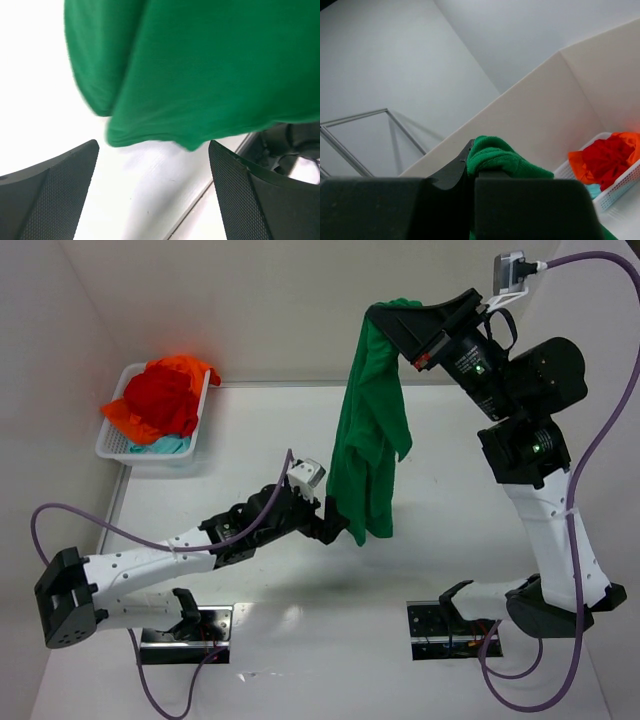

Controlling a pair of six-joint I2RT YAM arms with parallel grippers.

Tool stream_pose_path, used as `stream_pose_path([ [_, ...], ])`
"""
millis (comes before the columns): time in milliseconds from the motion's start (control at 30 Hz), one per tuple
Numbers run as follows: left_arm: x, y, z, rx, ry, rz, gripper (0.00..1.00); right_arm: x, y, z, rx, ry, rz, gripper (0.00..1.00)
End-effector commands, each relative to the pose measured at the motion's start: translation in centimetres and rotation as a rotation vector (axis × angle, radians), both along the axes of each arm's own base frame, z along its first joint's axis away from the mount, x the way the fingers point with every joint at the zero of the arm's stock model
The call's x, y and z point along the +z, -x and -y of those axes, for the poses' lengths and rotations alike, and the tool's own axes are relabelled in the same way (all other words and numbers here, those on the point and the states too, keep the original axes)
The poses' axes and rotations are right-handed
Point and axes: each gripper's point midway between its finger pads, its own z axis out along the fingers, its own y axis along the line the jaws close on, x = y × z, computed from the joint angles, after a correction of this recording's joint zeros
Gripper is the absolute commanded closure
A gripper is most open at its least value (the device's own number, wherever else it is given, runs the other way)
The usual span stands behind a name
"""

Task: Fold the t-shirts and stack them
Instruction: Move the tshirt to the center of the board

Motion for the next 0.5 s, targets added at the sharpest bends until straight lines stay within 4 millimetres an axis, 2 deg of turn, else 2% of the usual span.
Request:
stream_pose_path([
  [0,1.1,-0.9,1.4,0.026,0.021,0.009,0.03,3.7,1.6,1.1,-0.005,-0.086,0.106,1.0],
  [33,1.8,-0.4,2.5,-0.018,0.035,0.018,0.03,3.8,1.7,1.2,-0.005,-0.084,0.102,1.0],
  [67,1.2,-0.4,3.0,-0.04,0.016,0.015,0.03,3.6,1.6,1.2,-0.013,-0.072,0.104,1.0],
  [100,1.4,0.6,4.1,-0.084,0.018,0.023,0.03,3.6,1.1,1.1,-0.027,-0.068,0.099,1.0],
  [267,1.0,2.0,6.3,-0.203,0.035,0.005,0.03,2.5,-0.3,1.2,-0.078,-0.048,0.073,1.0],
  [367,1.8,2.3,6.6,-0.202,0.054,0.025,0.03,1.6,-1.5,1.1,-0.108,-0.037,0.046,1.0],
  [400,1.7,2.2,6.3,-0.179,0.056,0.021,0.03,1.9,-1.0,1.3,-0.108,-0.042,0.053,1.0],
  [467,1.7,1.3,5.9,-0.108,0.052,0.029,0.03,1.5,-1.5,1.3,-0.125,-0.037,0.046,1.0],
])
